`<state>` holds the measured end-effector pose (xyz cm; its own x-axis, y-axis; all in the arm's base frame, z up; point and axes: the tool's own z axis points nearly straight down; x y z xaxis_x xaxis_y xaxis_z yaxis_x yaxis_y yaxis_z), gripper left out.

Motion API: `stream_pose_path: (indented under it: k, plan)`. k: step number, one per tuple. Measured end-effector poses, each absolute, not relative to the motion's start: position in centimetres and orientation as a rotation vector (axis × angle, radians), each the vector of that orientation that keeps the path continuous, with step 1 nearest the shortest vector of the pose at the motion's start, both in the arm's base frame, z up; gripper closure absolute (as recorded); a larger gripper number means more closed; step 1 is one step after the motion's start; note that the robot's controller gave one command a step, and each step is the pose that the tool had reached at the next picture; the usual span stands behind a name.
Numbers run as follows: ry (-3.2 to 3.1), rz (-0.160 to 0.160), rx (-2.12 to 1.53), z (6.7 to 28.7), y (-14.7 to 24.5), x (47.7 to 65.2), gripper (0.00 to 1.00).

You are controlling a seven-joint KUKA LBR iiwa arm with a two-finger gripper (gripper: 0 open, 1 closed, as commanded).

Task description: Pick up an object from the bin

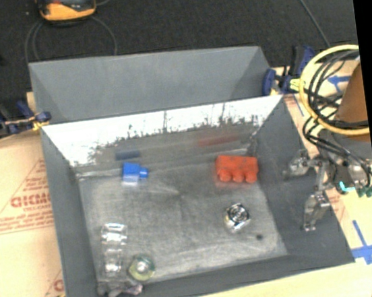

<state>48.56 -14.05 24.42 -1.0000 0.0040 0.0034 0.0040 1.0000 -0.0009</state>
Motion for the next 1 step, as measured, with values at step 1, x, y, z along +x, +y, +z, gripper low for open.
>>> stream_pose_path:
  k: [1]
  plan:
    - [-3.131, -0.002, 0.222, 9.26, -6.85, 52.96, 0.0]
